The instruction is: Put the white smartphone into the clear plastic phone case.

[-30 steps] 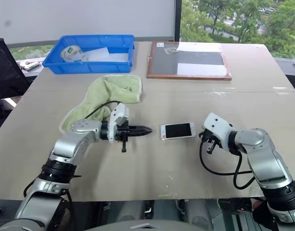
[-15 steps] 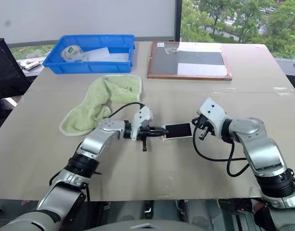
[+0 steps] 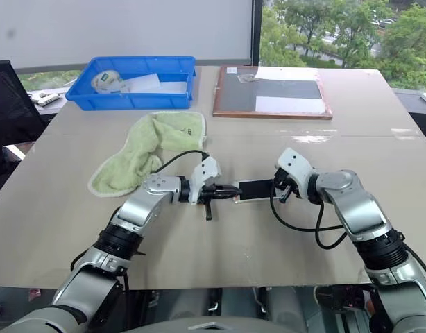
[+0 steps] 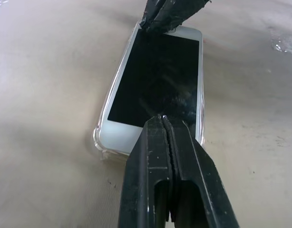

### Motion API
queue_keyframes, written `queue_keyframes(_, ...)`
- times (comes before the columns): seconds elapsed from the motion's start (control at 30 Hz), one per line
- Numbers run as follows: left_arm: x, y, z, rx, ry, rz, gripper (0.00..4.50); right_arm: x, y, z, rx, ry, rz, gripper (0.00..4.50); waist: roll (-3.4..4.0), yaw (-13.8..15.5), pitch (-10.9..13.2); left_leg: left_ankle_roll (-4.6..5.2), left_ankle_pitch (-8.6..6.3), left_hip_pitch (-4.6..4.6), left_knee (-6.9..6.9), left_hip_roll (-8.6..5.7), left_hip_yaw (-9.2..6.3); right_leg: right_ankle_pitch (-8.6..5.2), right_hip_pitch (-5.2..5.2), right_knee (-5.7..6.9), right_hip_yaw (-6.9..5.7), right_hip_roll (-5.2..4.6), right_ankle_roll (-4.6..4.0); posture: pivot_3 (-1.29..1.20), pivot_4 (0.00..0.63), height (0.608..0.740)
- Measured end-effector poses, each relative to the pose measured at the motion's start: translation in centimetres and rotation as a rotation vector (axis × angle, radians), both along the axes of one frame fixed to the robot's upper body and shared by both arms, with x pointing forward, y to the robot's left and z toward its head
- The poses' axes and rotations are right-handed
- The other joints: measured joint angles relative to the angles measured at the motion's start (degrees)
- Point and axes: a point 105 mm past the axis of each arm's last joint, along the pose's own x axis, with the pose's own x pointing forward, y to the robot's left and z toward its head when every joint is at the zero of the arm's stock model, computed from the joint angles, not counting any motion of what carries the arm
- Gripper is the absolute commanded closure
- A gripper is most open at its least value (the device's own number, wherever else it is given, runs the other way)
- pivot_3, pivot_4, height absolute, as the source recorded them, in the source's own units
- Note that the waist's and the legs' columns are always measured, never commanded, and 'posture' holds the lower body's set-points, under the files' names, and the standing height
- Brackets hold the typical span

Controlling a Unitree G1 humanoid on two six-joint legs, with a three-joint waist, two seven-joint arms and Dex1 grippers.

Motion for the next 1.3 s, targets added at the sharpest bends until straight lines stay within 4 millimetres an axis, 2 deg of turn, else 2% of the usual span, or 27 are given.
queue_keyframes(0.27, -0.2, 0.2, -0.6, 0.007, 0.003, 0.017, 4.5, 0.5, 0.9, -1.9, 0.048, 0.087, -0.025, 4.49, -0.26, -0.1, -1.8, -0.07, -0.04, 0.15, -0.35, -0.05, 0.0, -0.02, 0.02, -0.11, 0.07, -0.19, -0.02, 0.0, 0.15, 0.74)
queue_keyframes(0.4, -0.4, 0.4, -1.1, 0.017, 0.015, 0.026, 4.5, 0.7, 1.1, -2.8, 0.057, 0.11, -0.037, 4.49, -0.56, -0.1, -2.4, -0.26, -0.15, 0.81, -0.8, -0.08, 0.04, -0.09, 0.44, -0.21, 0.18, -0.28, -0.11, 0.0, 0.15, 0.74)
queue_keyframes(0.43, -0.4, 0.5, -1.2, 0.021, 0.015, 0.027, 4.5, 0.8, 1.2, -3.0, 0.059, 0.111, -0.039, 4.49, -0.57, -0.1, -2.5, -0.29, -0.17, 1.05, -0.86, -0.07, 0.03, -0.1, 0.6, -0.26, 0.11, -0.39, -0.12, 0.0, 0.15, 0.74)
queue_keyframes(0.7, -0.5, 0.6, -1.4, 0.025, 0.02, 0.028, 4.5, 0.8, 1.3, -3.3, 0.058, 0.072, -0.039, 4.49, -0.32, -0.5, -2.8, -0.34, -0.2, 1.21, -1.28, -0.09, 0.03, -0.1, 0.66, -0.53, -0.54, -1.04, -0.12, 0.0, 0.15, 0.74)
queue_keyframes(0.83, -0.6, 0.4, -1.3, 0.012, 0.023, 0.018, 4.5, -0.4, 0.4, -2.7, 0.119, 0.052, -0.084, 4.49, 0.06, 0.1, -2.6, -0.34, -0.2, 0.96, -1.47, -0.13, 0.02, -0.1, 0.63, -0.96, -1.0, -1.3, -0.11, 0.0, 0.15, 0.74)
queue_keyframes(0.9, -0.7, 0.1, -0.9, 0.003, 0.011, 0.003, 4.5, -1.2, -0.1, -2.0, 0.114, 0.043, -0.085, 4.49, 0.66, 0.3, -2.2, -0.33, -0.19, 0.72, -1.56, -0.21, 0.04, -0.14, 0.51, -1.14, -1.07, -1.39, -0.03, 0.0, 0.15, 0.74)
queue_keyframes(1.03, -0.5, 0.1, -0.5, -0.002, -0.001, 0.0, 4.5, -3.0, -0.8, -1.2, 0.086, 0.049, -0.064, 4.49, 0.68, 0.4, -2.2, 0.02, -0.14, -0.05, -1.63, -0.28, 0.02, -0.22, -0.02, -1.19, -1.22, -1.24, 0.1, 0.0, 0.15, 0.74)
queue_keyframes(1.1, -0.6, 0.1, -0.5, -0.003, -0.001, -0.004, 4.5, -3.7, -1.1, -1.0, 0.073, 0.057, -0.059, 4.49, 0.65, 0.3, -2.1, 0.16, -0.24, -0.06, -1.6, -0.32, 0.05, -0.18, 0.01, -1.22, -1.18, -0.97, 0.09, 0.0, 0.15, 0.74)
queue_keyframes(1.3, -0.5, 0.0, -0.4, -0.004, -0.002, -0.008, 4.5, -4.7, -1.7, -0.5, 0.008, 0.054, -0.037, 4.49, 0.38, 0.3, -1.5, 0.21, -0.29, -0.06, -1.55, -0.33, 0.06, -0.37, 0.01, -1.3, -1.22, -1.02, 0.33, 0.0, 0.15, 0.74)
